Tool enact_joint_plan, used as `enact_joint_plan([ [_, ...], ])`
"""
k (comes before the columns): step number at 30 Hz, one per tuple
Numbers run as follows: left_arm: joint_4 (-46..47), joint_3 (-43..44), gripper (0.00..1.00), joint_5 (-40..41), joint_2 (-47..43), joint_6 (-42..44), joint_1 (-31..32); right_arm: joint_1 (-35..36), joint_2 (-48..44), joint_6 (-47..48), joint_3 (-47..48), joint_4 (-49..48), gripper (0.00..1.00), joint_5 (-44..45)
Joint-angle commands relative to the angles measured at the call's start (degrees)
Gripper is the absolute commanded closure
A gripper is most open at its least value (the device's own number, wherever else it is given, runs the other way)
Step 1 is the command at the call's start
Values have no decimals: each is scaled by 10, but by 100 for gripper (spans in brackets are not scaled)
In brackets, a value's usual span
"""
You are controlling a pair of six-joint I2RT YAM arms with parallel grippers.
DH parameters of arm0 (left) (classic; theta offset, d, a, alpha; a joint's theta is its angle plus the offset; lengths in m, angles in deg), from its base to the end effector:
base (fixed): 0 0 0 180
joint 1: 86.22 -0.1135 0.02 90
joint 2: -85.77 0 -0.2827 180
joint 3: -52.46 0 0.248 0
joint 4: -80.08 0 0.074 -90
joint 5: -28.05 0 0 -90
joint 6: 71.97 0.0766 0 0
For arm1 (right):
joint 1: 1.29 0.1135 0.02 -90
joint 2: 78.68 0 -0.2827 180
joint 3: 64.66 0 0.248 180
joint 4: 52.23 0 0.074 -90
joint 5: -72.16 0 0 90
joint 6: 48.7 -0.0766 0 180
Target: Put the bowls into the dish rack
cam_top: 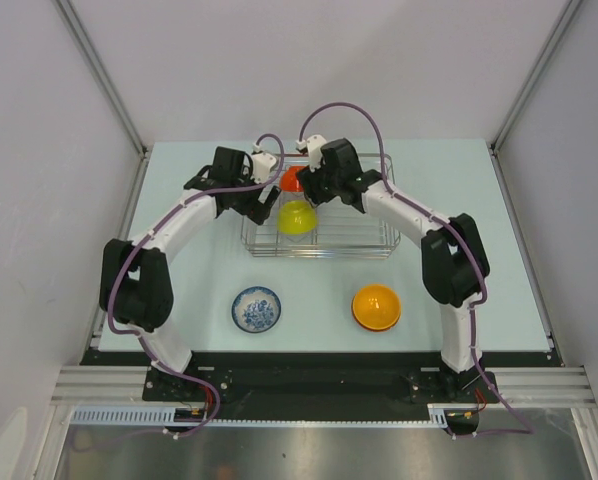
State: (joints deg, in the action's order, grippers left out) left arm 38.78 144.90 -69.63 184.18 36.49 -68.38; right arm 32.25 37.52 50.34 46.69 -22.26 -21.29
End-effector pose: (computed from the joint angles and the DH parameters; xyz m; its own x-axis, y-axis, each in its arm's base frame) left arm 0.3869 -0.1353 0.2572 -0.5398 0.5034 -0.6747 0.5913 0.7972 0.1217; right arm 0.4271 0.2886 0.2603 -0.3769 -0.4380 -0.8162 -0.6601 0.7451 -0.0951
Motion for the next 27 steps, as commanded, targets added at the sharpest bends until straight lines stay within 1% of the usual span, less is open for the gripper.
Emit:
enact_joint_plan([
  [1,14,-2,0,-3,-36,-4,3,-3,-17,-2,-9,-17,36,0],
  [8,15,-5,0,-1,-35,-4,3,3,-18,-9,-1,-15,36,-6],
  [15,13,-4,0,-2,-30,-4,3,11,-30,-12,-4,-22,37,17],
  [20,11,-5,0,-9,-25,-4,3,21,-36,-10,-2,-20,37,18],
  [23,9,-5,0,-10,-24,-4,3,28,-36,-5,-3,-23,36,32],
  [26,5,-6,0,-11,-25,2,3,33,-36,-4,-3,-36,37,88],
  [27,4,-8,0,-13,-26,4,3,33,-36,-4,-2,-37,36,89],
])
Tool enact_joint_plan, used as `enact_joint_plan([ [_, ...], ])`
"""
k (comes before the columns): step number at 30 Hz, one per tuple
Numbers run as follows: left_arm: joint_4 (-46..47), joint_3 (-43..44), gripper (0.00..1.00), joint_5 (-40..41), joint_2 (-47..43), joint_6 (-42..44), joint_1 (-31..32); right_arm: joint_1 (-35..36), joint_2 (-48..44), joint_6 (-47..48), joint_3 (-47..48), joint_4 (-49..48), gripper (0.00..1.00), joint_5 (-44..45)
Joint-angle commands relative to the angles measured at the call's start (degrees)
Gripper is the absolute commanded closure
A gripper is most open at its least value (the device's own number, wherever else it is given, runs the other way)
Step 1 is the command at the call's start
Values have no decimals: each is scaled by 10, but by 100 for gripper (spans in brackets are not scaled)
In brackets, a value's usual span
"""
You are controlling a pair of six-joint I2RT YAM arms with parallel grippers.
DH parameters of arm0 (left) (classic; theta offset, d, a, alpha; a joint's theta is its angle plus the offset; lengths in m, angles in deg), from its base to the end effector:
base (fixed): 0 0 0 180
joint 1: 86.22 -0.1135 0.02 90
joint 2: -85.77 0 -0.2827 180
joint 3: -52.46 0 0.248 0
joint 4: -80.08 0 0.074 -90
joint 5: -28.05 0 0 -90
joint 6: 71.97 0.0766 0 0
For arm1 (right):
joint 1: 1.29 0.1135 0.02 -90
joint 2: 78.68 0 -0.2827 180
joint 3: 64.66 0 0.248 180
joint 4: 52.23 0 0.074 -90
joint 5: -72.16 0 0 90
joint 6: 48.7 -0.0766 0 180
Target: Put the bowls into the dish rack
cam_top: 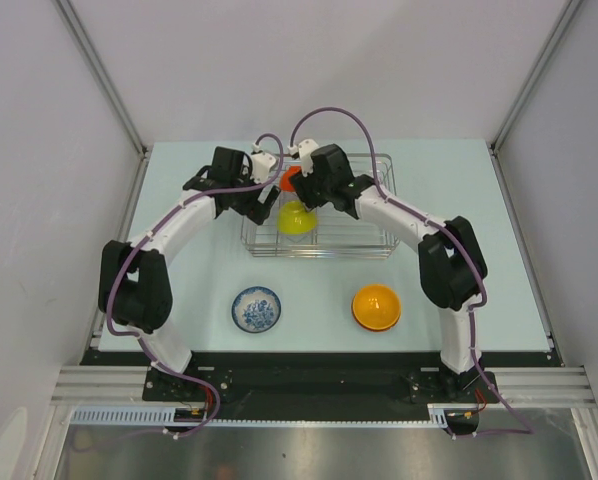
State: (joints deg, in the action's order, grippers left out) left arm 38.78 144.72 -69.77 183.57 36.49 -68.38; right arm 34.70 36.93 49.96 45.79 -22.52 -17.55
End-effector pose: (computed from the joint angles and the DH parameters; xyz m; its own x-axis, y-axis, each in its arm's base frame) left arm 0.3849 -0.1348 0.2603 -0.5345 0.5016 -0.6803 0.5918 0.7967 0.1225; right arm 0.4151 0.3010 0.2600 -0.3693 -0.4543 -0.8107 -0.6473 0.7517 -0.1264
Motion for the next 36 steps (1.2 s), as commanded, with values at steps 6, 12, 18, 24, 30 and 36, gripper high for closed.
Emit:
enact_joint_plan([
  [6,-13,-7,0,-12,-9,18,3,15,-30,5,5,-29,37,48],
  [12,0,-18,0,-13,-18,15,3,13,-29,12,-13,-29,36,50],
  [18,2,-18,0,-9,-24,18,3,4,-29,16,-29,-23,36,37],
  [24,4,-23,0,-9,-28,18,3,6,-23,20,-23,-11,36,38],
  [30,8,-27,0,-10,-29,15,3,1,-36,21,-20,-17,36,42],
  [36,13,-28,0,-12,-29,10,3,-1,-56,30,20,-13,35,40],
])
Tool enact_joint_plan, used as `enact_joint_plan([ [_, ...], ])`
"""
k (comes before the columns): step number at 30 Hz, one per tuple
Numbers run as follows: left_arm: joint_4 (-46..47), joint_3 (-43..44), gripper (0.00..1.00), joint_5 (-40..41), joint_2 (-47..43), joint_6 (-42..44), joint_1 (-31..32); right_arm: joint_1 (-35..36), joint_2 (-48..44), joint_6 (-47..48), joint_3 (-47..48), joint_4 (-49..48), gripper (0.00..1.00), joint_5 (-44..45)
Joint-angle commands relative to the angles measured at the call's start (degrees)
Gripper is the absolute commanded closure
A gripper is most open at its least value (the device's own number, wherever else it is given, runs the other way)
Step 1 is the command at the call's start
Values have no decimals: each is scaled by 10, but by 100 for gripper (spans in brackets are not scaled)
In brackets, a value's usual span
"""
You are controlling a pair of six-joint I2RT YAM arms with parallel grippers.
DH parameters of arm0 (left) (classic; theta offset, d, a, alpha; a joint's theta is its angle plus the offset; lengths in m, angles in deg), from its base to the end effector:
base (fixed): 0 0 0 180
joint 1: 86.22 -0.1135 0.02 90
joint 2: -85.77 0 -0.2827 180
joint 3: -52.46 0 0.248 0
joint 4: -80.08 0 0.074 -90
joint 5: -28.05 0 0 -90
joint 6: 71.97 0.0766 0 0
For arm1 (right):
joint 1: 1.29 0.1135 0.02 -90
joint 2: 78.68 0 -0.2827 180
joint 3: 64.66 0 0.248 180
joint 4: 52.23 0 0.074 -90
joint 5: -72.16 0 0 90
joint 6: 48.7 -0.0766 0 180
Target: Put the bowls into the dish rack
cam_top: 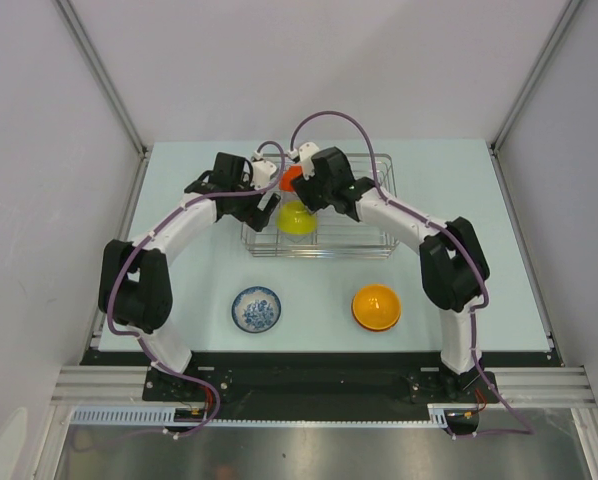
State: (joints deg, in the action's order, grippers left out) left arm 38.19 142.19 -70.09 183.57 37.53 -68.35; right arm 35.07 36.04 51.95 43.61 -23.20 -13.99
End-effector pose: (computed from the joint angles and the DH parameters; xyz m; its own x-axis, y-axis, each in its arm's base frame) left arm 0.3777 -0.1332 0.2441 -0.5565 0.5266 -0.6426 0.6113 0.7834 0.1126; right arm 0.4115 0.2965 0.2551 -0.3582 -0.4927 -0.7931 -0.6244 0.7579 -0.1888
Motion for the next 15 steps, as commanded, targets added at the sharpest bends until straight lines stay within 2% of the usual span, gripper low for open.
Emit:
enact_joint_plan([
  [1,20,-4,0,-7,-31,0,3,-6,-55,10,46,-6,34,5],
  [8,19,7,0,-3,-42,1,2,-23,-101,24,56,-4,34,15],
  [13,-41,7,0,-53,-78,50,-1,-47,-153,68,25,61,33,-16],
  [15,-70,-10,0,-66,-113,70,-2,-54,-195,90,-15,88,33,-18],
])
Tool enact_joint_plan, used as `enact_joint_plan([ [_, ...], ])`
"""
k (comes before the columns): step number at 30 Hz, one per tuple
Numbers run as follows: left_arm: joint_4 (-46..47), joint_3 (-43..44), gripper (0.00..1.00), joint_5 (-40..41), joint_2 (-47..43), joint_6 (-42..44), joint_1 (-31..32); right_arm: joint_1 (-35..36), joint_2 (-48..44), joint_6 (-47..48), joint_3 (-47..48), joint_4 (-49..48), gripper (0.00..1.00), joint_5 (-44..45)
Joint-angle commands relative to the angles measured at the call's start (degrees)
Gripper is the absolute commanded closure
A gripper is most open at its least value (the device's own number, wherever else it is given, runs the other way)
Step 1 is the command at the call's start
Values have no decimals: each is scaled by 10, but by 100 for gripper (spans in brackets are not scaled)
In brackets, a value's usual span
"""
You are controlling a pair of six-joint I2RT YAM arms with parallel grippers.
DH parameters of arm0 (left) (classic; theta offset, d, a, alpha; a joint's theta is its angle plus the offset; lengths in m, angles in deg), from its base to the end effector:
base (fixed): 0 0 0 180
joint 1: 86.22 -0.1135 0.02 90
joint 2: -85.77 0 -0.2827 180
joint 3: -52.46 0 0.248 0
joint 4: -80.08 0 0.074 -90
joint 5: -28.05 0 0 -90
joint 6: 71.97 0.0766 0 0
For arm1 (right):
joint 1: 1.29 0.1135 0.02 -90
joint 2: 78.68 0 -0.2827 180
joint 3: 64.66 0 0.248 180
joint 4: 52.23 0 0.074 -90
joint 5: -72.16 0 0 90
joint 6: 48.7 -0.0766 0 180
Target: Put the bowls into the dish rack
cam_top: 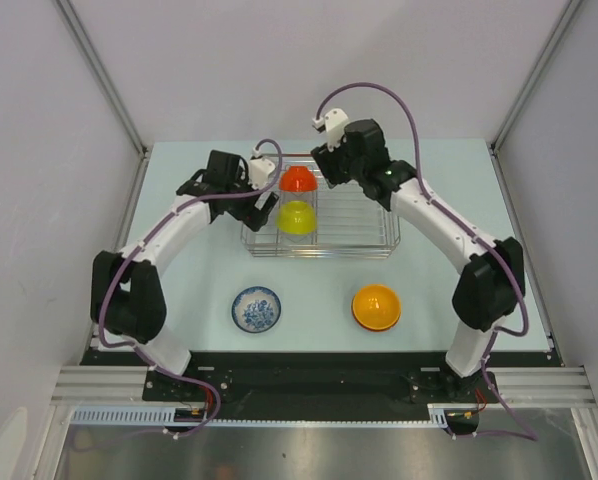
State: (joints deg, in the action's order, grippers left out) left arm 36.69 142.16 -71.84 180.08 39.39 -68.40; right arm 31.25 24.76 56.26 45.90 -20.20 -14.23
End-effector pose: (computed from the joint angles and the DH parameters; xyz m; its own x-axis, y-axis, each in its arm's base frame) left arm 0.3658 -0.1314 0.2644 -0.5092 0.5406 -0.6697 0.6404 0.7579 0.1248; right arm 0.3973 0.2478 0.3558 -0.2169 -0.4440 -0.8694 -0.5638 0.7840 -0.2598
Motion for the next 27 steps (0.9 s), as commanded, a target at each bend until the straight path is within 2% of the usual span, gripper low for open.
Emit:
enact_joint_plan([
  [1,-67,-34,0,-54,-90,77,-2,-27,-100,53,-56,64,32,-20],
  [9,-162,-178,0,-65,-229,164,-2,-77,-263,105,-223,146,29,-70],
  [13,-172,-238,0,-68,-276,175,-3,-85,-329,111,-276,161,18,-77],
  [18,-168,-278,0,-67,-267,178,-2,-90,-373,107,-310,170,7,-82],
  [26,-123,-335,0,-57,-221,184,-2,-102,-412,102,-323,188,5,-78],
  [27,-117,-343,1,-60,-214,181,-2,-105,-414,101,-323,188,0,-79],
])
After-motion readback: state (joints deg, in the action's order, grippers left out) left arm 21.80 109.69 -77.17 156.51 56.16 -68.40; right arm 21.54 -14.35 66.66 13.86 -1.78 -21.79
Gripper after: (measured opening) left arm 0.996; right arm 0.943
